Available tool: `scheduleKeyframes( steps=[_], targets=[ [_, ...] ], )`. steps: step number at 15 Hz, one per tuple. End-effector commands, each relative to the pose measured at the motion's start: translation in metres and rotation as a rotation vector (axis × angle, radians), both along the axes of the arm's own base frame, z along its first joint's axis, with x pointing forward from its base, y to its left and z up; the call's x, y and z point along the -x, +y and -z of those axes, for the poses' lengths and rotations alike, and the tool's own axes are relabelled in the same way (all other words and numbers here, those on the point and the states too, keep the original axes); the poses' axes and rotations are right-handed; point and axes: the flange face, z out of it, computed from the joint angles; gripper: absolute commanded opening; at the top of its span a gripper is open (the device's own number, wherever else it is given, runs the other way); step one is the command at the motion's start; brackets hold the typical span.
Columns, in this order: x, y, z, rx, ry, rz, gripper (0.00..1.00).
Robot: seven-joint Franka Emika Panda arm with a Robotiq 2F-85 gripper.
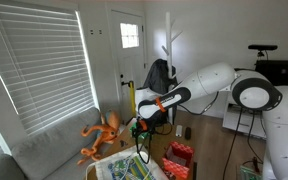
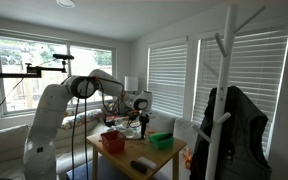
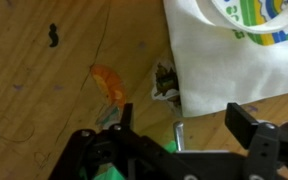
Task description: Remove the silver spoon from the green container and put it in the red basket
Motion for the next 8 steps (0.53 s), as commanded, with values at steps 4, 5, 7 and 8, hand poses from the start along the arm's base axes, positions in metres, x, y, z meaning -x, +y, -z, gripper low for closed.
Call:
scheduleKeyframes(
  steps=[4,5,7,8],
  targets=[
    [-0.017,-0.0057,0.0015,-0.01,0.042,0.071,0.91],
    [-0.0178,-0.0073,0.0017,-0.009,0.048,0.076,0.86],
    [-0.0189,-0.0091,0.0031,-0.007,0.056,0.084,0.65],
    [-0.0193,-0.0096,0.003,-0.008,0.054,0.088,0.58]
  ],
)
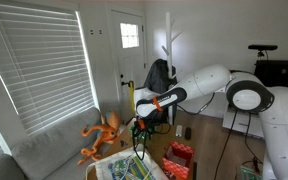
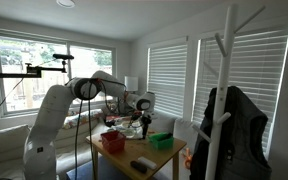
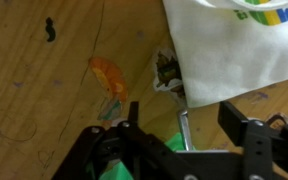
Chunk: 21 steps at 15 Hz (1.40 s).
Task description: Remove the silver spoon from the green container and put it in the red basket
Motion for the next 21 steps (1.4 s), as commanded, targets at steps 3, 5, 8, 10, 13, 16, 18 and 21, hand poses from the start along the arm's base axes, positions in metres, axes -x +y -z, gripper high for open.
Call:
scheduleKeyframes(
  steps=[3,5,8,10,13,16,18,21],
  targets=[
    [-0.009,0.001,-0.003,-0.002,0.008,0.038,0.36],
    [-0.01,0.001,-0.004,0.0,0.003,0.043,0.22],
    [-0.01,0.002,-0.009,0.0,-0.009,0.046,0.02],
    [-0.011,0.005,-0.013,-0.003,-0.018,0.045,0.0],
    [-0.011,0.007,-0.023,0.009,-0.04,0.059,0.03],
    [-0.008,0.013,-0.036,0.017,-0.081,0.08,0.03],
    [-0.004,0.024,-0.053,0.002,-0.133,0.062,0.03],
    [0.008,0.034,-0.093,-0.046,-0.215,0.161,0.03]
  ],
)
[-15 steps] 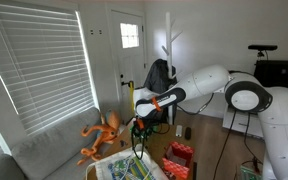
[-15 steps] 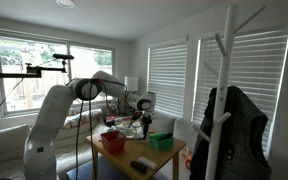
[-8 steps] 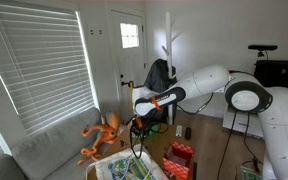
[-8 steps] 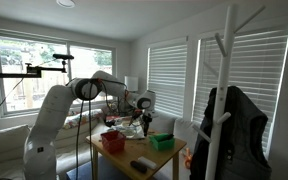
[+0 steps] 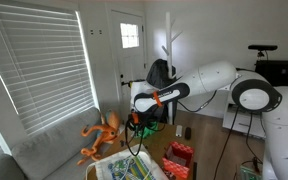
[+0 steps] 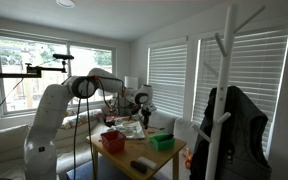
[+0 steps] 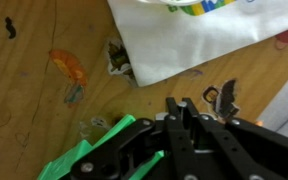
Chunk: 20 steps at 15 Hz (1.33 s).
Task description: Remove the silver spoon from the green container and put it in the red basket
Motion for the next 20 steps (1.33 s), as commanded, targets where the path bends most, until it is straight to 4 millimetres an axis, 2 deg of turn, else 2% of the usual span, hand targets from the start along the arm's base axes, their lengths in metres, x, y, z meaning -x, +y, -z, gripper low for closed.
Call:
scheduleKeyframes(
  steps=[1,4,6,8,12,14,17,20],
  targets=[
    [0.023,0.006,-0.049,-0.058,-0.085,0.156,0.03],
    [0.047,-0.01,-0.073,-0.09,-0.084,0.303,0.03],
    [0.074,-0.023,-0.076,-0.112,-0.061,0.396,0.03],
    [0.11,-0.025,-0.076,-0.192,-0.029,0.453,0.03],
    [0.171,0.008,-0.084,-0.376,-0.018,0.384,0.03],
    [0.205,0.02,-0.085,-0.384,0.014,0.37,0.03],
    [0.251,0.025,-0.084,-0.313,0.141,0.359,0.03],
    [0.277,0.016,-0.082,-0.333,0.223,0.334,0.03]
  ],
)
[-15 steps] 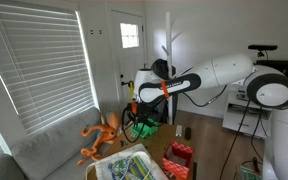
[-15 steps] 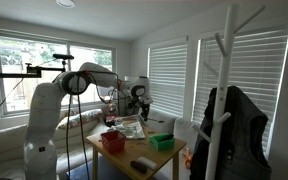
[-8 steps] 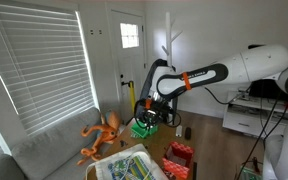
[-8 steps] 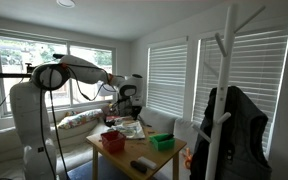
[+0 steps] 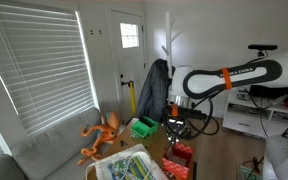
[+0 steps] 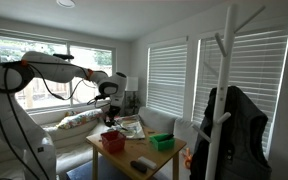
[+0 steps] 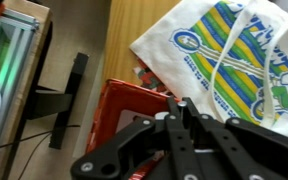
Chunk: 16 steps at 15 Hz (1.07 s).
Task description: Remove the silver spoon from the green container and put it in the red basket
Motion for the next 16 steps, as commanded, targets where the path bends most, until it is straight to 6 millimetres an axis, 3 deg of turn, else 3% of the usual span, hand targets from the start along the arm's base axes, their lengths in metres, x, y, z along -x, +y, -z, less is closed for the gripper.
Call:
scheduleKeyframes(
  steps=[1,3,4,6,7,12,16],
  targets=[
    [0.031,-0.015,0.0,-0.043,0.024,-0.015,0.03],
    [0.024,-0.019,0.006,-0.101,-0.001,-0.052,0.03],
    [0.022,-0.013,0.002,-0.037,0.02,-0.031,0.1],
    [0.023,-0.018,0.006,-0.064,0.017,-0.048,0.1],
    [0.022,-0.019,0.008,-0.069,0.017,-0.051,0.03],
    [0.018,-0.009,0.004,-0.125,-0.007,-0.12,0.03],
    [0.013,0.001,0.013,-0.213,0.015,-0.179,0.03]
  ],
)
